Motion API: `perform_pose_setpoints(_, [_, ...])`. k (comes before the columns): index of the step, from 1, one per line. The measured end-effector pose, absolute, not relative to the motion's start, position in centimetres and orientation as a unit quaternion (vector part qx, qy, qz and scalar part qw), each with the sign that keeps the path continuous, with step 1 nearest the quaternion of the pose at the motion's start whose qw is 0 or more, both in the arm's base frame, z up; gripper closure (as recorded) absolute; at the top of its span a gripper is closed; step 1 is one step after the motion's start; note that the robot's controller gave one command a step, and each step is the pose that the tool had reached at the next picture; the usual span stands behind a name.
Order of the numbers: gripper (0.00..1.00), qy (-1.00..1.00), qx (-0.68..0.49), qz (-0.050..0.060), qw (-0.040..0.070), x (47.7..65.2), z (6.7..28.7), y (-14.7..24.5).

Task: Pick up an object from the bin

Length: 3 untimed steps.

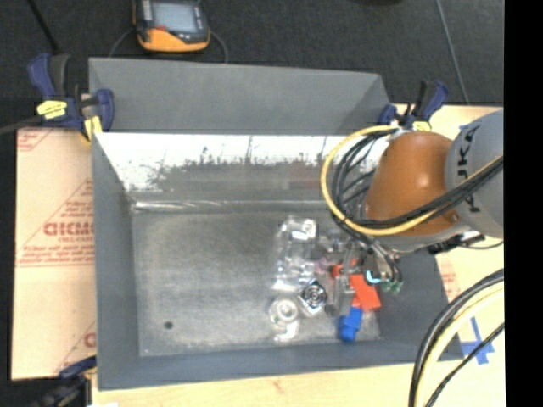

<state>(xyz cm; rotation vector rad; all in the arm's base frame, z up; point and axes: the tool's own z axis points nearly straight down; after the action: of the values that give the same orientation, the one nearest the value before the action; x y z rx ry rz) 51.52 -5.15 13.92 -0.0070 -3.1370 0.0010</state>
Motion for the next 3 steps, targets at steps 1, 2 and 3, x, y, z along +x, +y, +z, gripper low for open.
perform_pose_setpoints(1, [0.0, -0.964, 0.266, 0.0, 0.0, 48.7, 11.9, -2.5])
perform_pose_setpoints(2, [0.0, -0.803, 0.596, 0.001, -0.001, 51.2, 10.3, -10.1])
perform_pose_setpoints(3, [0.0, -0.686, 0.728, 0.001, -0.002, 51.6, 10.0, -11.2])
